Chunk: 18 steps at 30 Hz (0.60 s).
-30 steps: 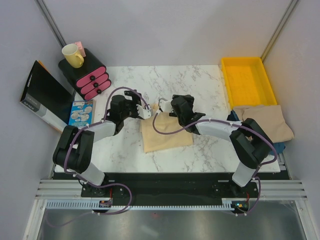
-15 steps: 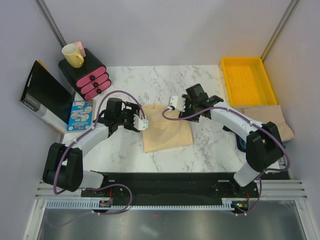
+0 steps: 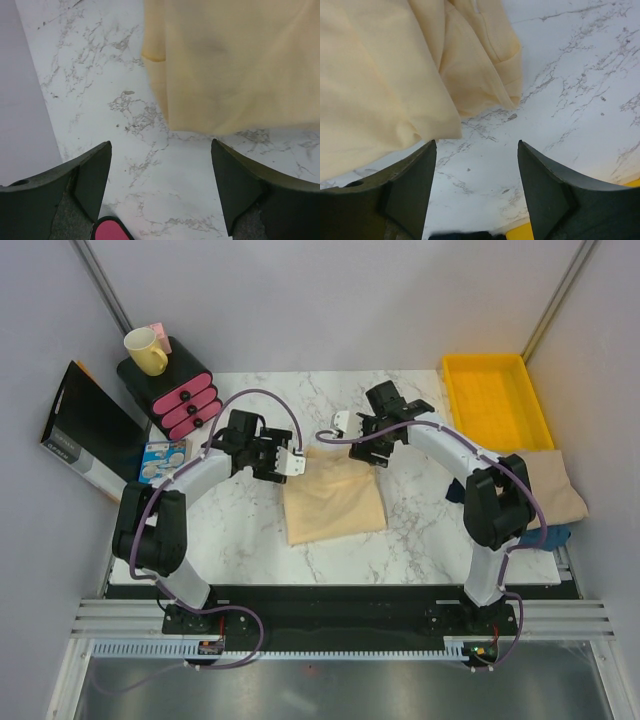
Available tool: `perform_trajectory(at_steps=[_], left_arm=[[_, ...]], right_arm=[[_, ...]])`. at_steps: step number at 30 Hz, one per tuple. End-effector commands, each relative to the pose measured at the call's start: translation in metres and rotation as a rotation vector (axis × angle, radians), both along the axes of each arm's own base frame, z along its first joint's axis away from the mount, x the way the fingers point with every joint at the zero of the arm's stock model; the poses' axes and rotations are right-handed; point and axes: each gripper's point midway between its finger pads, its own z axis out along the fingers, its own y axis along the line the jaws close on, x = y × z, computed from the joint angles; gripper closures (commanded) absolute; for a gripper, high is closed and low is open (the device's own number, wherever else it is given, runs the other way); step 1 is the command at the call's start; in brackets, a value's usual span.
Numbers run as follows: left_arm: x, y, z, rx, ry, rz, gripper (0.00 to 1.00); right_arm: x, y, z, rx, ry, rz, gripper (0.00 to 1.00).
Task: Fold and stack the t-shirts
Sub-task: Fold the long partially folded tshirt into a neat square, then smooth out wrinkles on the folded tshirt
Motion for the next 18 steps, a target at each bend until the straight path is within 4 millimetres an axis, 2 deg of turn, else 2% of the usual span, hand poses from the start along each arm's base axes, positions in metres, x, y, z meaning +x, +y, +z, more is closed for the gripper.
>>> perform_trajectory(at_steps=[1, 3, 4, 5, 6, 7, 12, 14, 15, 16, 18], left_arm=[[0.001, -0.002, 0.022, -0.002, -0.015, -0.023, 0.13], [-0.007, -0.005, 0.023, -0.001, -0.019, -0.057, 0.14], [-0.01, -0.006, 0.022, -0.002, -0.018, -0.068, 0.18], [-0.012, -0.008, 0.02, -0.007, -0.015, -0.081, 0.24], [-0.013, -0.01, 0.018, -0.01, -0.004, -0.085, 0.4], [-0.013, -0.013, 0.016, -0.014, 0.004, -0.082, 0.97], [-0.017, -0.032, 0.02, -0.074, 0.072, -0.073, 0.98], [-0.029, -0.037, 0.014, -0.093, 0.16, -0.082, 0.98], [-0.031, -0.042, 0.015, -0.096, 0.181, -0.094, 0.98], [-0.034, -0.045, 0.014, -0.108, 0.208, -0.099, 0.98], [-0.036, -0.048, 0.005, -0.104, 0.265, -0.091, 0.98]], right_arm=[[-0.027, 0.01, 0.032, 0.058, 0.054, 0.118, 0.29], [-0.041, 0.014, 0.039, 0.078, 0.097, 0.169, 0.36], [-0.043, 0.016, 0.039, 0.082, 0.11, 0.173, 0.7], [-0.043, 0.018, 0.04, 0.088, 0.116, 0.173, 0.83], [-0.043, 0.021, 0.043, 0.097, 0.118, 0.177, 0.93], [-0.042, 0.024, 0.038, 0.094, 0.13, 0.176, 1.0], [-0.042, 0.042, 0.031, 0.126, 0.193, 0.195, 1.0], [-0.045, 0.05, 0.021, 0.149, 0.244, 0.194, 1.0], [-0.043, 0.051, 0.018, 0.152, 0.256, 0.191, 1.0], [-0.044, 0.054, 0.006, 0.153, 0.289, 0.191, 1.0], [-0.042, 0.054, -0.004, 0.15, 0.315, 0.179, 1.0]])
